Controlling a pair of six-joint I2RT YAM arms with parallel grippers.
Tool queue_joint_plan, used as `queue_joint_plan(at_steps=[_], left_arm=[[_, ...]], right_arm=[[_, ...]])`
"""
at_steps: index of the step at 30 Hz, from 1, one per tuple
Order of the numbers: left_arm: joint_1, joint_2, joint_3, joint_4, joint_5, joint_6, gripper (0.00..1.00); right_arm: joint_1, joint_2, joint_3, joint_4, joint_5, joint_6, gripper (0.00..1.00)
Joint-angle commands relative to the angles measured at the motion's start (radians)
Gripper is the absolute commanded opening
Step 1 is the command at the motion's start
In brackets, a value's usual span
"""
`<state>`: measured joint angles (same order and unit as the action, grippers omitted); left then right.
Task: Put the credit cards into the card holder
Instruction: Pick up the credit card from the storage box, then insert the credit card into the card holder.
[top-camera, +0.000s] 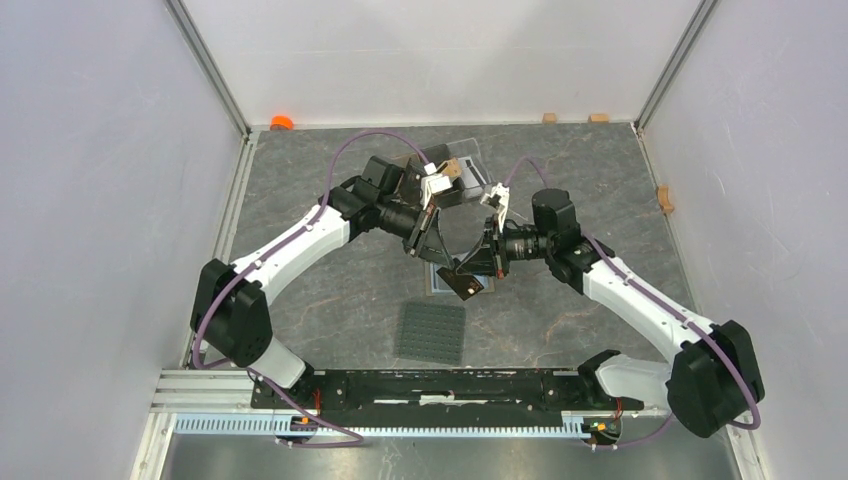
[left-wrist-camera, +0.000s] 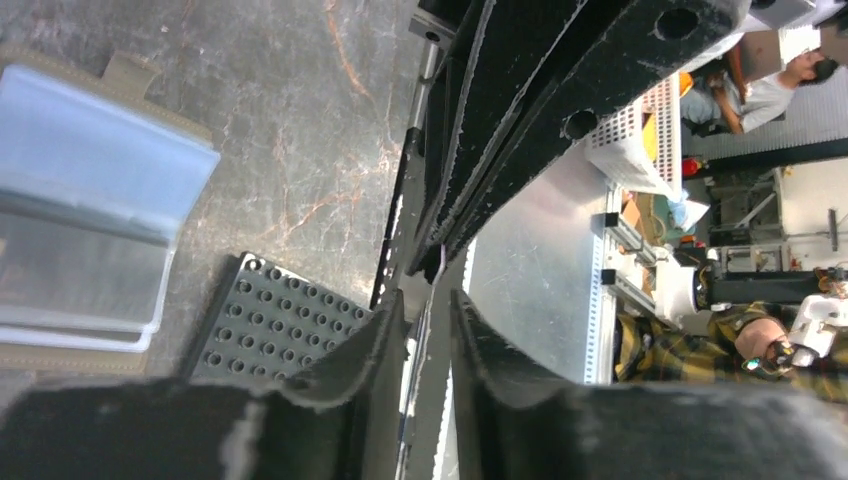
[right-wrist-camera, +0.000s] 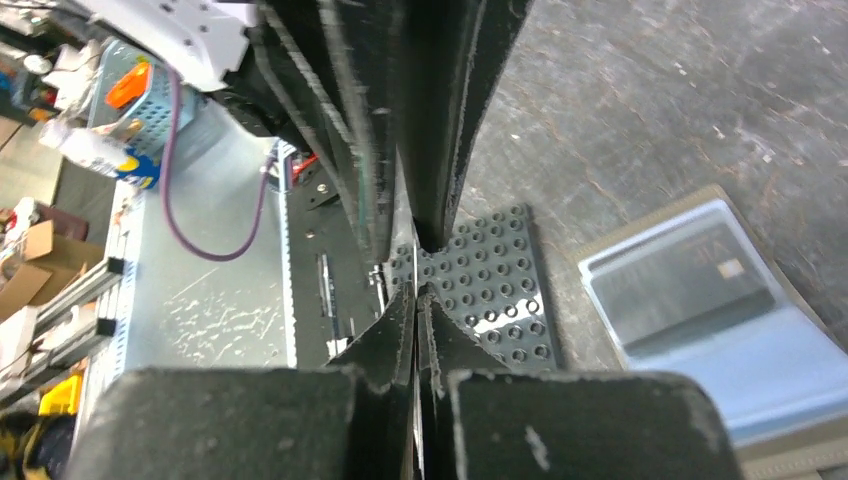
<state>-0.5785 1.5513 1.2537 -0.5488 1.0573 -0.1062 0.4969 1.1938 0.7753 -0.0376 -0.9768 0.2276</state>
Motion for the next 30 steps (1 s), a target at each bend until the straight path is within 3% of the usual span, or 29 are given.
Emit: queue_joint_plan(at_steps=[1, 2, 3, 6, 12, 23, 30], left_arm=[[-0.001, -0.033, -0.025, 0.111, -0.150, -0.098, 0.51], [-0.001, -0.031, -0.036, 0.133, -0.230, -0.137, 0.63], [0.000, -0.028, -0.055, 0.156, -0.298, -0.188, 0.67], [0.000, -0.010, -0.122, 0.208, -0.504, -0.330, 0.69], [-0.003, 0.029, -0.217, 0.255, -0.688, -0.466, 0.72], [-0.012, 0.165, -0.236, 0.339, -0.696, -0.515, 0.76], [-0.013, 0.239, -0.203, 0.326, -0.716, -0.496, 0.68]], right_arm=[[-0.009, 0.013, -0.037, 0.002, 0.153, 0.087, 0.00], [-0.023, 0.028, -0.053, 0.014, 0.175, 0.124, 0.00], [-0.038, 0.053, -0.077, 0.029, 0.187, 0.172, 0.00], [-0.056, 0.119, -0.137, 0.147, 0.209, 0.287, 0.00], [-0.080, 0.209, -0.135, 0.175, 0.286, 0.354, 0.00], [-0.127, 0.344, -0.157, 0.228, 0.335, 0.410, 0.00], [-0.130, 0.388, -0.151, 0.249, 0.345, 0.420, 0.00]])
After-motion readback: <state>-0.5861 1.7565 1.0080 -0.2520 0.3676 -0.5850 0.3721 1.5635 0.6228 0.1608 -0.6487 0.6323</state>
